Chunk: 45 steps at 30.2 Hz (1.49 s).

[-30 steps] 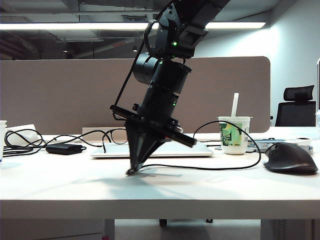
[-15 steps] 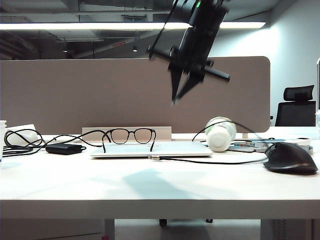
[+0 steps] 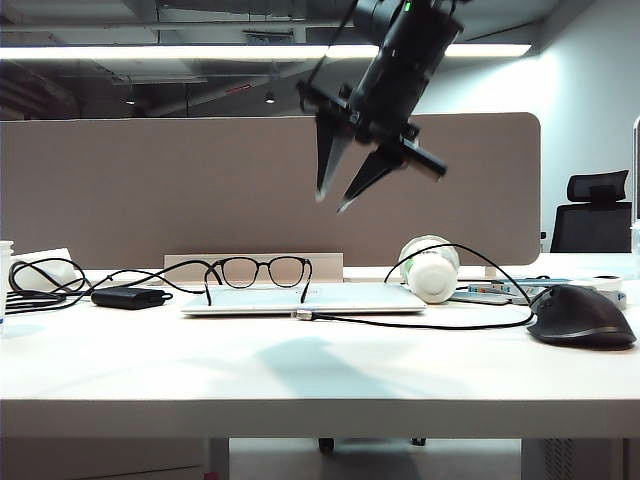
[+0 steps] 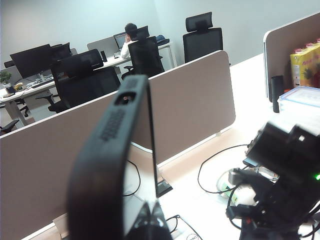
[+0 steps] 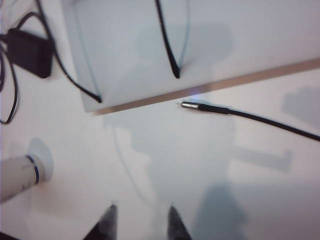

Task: Pick up the black phone, pick up the charger plug, insert the charger plug into the phone's charging port, and finally place the connected phone back on the desk.

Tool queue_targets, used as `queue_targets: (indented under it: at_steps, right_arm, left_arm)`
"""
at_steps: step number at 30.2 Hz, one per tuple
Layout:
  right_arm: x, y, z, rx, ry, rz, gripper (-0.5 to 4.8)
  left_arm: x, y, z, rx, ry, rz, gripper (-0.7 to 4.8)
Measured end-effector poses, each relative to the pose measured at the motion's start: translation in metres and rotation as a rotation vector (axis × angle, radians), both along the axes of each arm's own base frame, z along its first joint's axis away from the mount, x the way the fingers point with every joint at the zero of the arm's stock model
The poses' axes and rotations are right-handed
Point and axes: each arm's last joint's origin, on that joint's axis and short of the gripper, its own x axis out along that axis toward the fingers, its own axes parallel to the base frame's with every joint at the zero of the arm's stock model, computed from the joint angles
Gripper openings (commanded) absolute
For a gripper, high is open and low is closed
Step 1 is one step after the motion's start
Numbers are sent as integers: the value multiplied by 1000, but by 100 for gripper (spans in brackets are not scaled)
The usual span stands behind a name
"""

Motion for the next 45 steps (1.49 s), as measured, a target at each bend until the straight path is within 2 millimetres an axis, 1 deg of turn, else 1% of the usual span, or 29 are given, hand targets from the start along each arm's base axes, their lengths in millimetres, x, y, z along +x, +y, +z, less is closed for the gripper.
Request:
queue_targets:
  at_steps: [4,9,12,15,19,23,31,34,36,39,40,41,42,43,45]
  right_arm:
    - [9,5,-18,77,120,-164,140]
    - [19,13,-49,189,344,-356,140]
    - [19,15,-57,240,448,-412,140]
    - [19,16,-56,283,506,-421,140]
    - [20,18,-54,314,506,-423,140]
    - [26,20,-50,360,437,-413,140]
    - [29,19,-50,320,373,-470,139]
    - [30,18,-50,292,332,-524,139]
    - [32,17,-50,287,306,-606,139]
    - [33,15,-50,318,333,-711,138]
    - [33,15,-50,327,343,-742,121]
    - [33,15,-51,335,354,-763,83]
    - [33,15,-51,346,370,-790,28]
    - [33,15,-51,357,387,-816,-7]
    - [31,16,-55,371,446,-889,-2]
  left_arm:
    - [0,0,0,0,0,1,-6]
    - [0,0,0,0,0,0,-6]
    - [0,0,0,0,0,0,-6]
    - [0,0,0,0,0,0,-7]
    - [0,0,0,0,-1,0,-6]
    - [0,0,0,0,-1,1,-7]
    - [0,0,0,0,-1,0,-7]
    - [0,0,0,0,-1,0,-7]
    - [0,0,0,0,-1,0,-6]
    - [0,0,0,-1,-1,0,-6]
    - [-1,0,0,-1,-1,0,-6]
    - [-1,0,0,-1,-1,0,-6]
    - [-1,0,0,-1,-1,0,-6]
    - [-1,0,0,-1,-1,0,-6]
    - [-1,0,0,-1,-2,0,-6]
